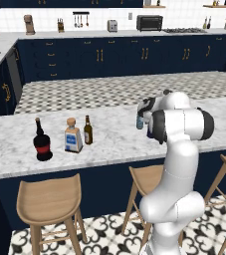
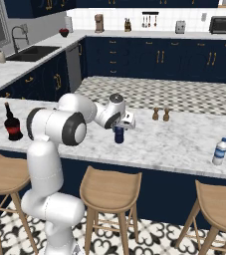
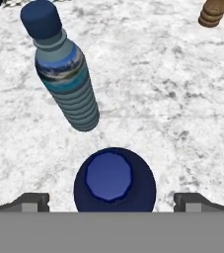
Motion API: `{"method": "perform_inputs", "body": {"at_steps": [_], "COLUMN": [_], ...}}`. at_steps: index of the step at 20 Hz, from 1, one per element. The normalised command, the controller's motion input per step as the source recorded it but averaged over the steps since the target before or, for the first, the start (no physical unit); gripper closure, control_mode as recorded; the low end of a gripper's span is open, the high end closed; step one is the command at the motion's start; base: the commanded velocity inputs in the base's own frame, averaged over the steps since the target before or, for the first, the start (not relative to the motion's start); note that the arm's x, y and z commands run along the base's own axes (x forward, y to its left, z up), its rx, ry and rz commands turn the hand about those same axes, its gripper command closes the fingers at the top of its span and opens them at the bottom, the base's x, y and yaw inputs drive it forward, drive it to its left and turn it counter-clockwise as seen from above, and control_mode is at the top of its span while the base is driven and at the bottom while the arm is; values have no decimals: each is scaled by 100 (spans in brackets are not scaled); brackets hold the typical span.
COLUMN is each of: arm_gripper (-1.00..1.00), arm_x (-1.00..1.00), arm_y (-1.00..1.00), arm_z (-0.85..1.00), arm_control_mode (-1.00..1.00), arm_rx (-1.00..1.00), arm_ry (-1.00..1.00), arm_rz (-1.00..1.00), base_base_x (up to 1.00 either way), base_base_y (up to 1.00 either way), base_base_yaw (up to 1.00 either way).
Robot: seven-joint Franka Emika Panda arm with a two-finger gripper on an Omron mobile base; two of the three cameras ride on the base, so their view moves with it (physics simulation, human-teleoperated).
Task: Move the plastic bottles in the middle to the plastics group, and the glass bottles in the middle to the glass group.
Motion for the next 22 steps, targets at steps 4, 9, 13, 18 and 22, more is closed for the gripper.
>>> {"method": "perform_inputs", "body": {"at_steps": [4, 9, 13, 18, 22], "arm_gripper": [-100, -100, -100, 100, 100], "arm_x": [0, 2, 3, 0, -8], "arm_y": [0, 0, 0, 0, -11], "arm_z": [-3, -10, -9, 0, 8], "arm_control_mode": [-100, -100, -100, -100, -100], "arm_rx": [0, 0, 0, 0, -1], "arm_ry": [0, 0, 0, 0, 0], "arm_rz": [0, 0, 0, 0, 0], "base_base_x": [0, 0, 0, 0, 0], "base_base_y": [0, 0, 0, 0, 0], "base_base_yaw": [0, 0, 0, 0, 0]}}
